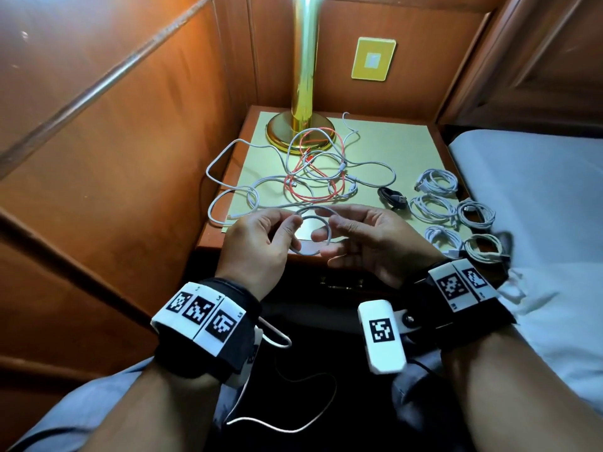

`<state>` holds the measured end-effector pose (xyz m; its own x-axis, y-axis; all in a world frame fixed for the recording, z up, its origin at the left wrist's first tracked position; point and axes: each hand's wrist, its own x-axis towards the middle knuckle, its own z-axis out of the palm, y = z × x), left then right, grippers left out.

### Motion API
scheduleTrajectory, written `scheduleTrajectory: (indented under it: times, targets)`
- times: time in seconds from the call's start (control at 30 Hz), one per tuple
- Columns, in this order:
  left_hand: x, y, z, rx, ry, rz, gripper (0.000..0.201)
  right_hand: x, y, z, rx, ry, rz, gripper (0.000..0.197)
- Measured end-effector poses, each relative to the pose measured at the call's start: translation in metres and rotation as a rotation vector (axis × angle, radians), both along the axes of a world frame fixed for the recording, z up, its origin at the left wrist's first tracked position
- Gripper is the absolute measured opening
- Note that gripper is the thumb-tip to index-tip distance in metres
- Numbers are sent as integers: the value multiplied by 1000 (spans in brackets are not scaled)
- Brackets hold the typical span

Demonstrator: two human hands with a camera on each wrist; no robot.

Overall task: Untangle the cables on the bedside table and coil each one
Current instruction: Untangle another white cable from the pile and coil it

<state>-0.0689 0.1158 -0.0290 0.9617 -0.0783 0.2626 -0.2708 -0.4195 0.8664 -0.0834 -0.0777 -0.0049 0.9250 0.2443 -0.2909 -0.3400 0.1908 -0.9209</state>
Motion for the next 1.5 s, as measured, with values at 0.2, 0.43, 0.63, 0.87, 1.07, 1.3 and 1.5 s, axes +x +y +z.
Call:
scheduleTrajectory:
  times: [0.2,0.43,0.63,0.87,1.07,1.3,1.5]
  targets:
    - [0,1,2,8,51,-15,22,5,2,-9,44,-56,-96,24]
    - [4,8,3,-47,108,-54,6,9,1,-10,-50,-135,-175,25]
    - [2,5,4,-264,182,-74,7,6,2,-10,-153,-172,-176,28]
    - [-1,4,7,-353,322,-149,16,6,0,-12,-239,-228,-81,29]
    - [0,5,9,-197,187,-92,17,4,-2,-12,-536,-281,6,28]
    - [1,8,10,-112,110,-114,17,6,-11,-12,-584,-241,-87,17]
    - [0,9,7,26,16,-154,19,4,-15,-9,-233,-122,-219,17]
